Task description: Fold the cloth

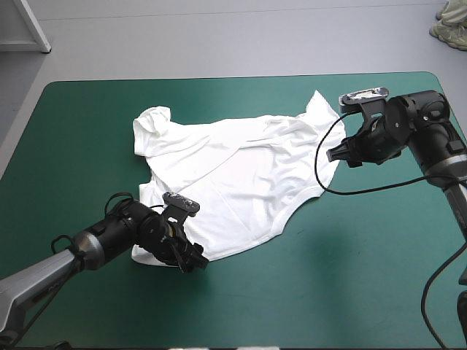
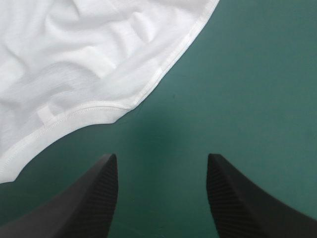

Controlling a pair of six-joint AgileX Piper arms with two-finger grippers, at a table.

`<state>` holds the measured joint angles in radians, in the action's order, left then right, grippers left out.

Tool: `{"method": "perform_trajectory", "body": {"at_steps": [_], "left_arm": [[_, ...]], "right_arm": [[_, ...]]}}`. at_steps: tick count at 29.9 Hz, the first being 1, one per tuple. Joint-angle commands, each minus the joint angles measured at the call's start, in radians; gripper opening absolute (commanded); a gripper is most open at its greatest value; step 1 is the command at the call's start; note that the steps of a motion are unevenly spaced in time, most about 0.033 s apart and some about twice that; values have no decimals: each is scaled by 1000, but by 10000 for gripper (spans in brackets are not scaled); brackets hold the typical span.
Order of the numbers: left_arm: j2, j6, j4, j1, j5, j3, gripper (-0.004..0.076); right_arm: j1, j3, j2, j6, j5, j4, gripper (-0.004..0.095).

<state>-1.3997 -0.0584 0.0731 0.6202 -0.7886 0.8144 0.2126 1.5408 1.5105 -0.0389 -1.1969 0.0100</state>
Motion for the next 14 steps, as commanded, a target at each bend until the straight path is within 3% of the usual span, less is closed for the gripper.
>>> {"method": "perform_trajectory", "body": {"at_steps": [1, 5, 11, 14], "left_arm": [[-9, -10, 6, 5, 21, 19, 540], [-48, -10, 19, 5, 11, 19, 453], [-90, 2, 25, 5, 7, 19, 45], [-91, 21, 13, 5, 11, 19, 21]], "right_arm": [[-6, 22, -41, -9, 39, 9, 513], [-6, 22, -41, -9, 84, 12, 512], [-6, 22, -41, -2, 172, 57, 513], [-28, 22, -18, 9, 192, 61, 513]]}}
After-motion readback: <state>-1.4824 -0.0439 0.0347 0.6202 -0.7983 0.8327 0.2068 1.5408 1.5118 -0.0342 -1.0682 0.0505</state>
